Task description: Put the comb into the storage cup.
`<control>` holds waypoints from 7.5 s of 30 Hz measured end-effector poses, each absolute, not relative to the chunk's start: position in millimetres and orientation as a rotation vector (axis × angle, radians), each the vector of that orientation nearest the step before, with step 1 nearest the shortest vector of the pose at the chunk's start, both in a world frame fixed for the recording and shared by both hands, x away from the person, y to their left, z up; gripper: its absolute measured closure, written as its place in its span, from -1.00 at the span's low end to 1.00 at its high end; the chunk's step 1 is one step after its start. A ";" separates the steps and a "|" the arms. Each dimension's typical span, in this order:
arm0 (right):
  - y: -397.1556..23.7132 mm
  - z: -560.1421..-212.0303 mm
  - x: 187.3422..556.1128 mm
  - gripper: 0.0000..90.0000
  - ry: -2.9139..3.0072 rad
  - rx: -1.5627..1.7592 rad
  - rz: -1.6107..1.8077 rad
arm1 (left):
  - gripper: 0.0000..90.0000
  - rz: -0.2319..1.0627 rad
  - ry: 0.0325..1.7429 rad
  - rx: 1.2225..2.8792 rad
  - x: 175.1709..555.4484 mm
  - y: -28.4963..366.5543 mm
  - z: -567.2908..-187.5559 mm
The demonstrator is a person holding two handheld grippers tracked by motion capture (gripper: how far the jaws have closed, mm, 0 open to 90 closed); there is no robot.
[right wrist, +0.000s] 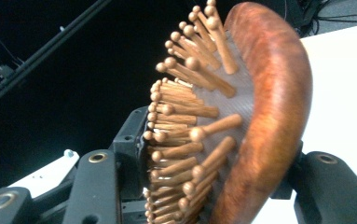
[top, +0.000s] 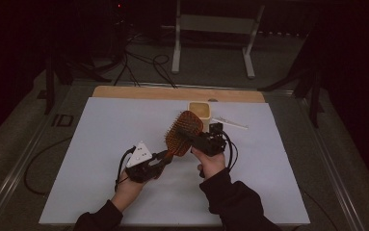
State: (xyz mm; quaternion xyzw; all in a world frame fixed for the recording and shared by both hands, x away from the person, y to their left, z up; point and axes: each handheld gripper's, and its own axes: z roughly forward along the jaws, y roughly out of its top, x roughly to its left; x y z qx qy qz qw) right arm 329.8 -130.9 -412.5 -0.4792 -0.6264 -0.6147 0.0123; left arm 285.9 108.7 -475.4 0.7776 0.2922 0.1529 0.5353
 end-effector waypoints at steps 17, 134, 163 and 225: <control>-124.9 -400.5 323.2 0.16 -2.056 -1.396 -1.978 | 0.60 0.390 0.687 1.811 284.0 109.8 -473.7; -200.7 -368.2 474.0 0.16 -2.168 -1.675 -2.143 | -1.00 0.341 0.836 1.917 247.9 247.6 -511.2; -195.4 -417.3 480.4 0.14 -2.139 -1.704 -2.032 | -1.00 0.337 0.827 1.915 247.9 247.8 -512.0; -232.0 -405.2 438.9 -0.77 -2.644 -1.505 -1.784 | -1.00 0.341 0.814 1.905 244.8 247.2 -508.9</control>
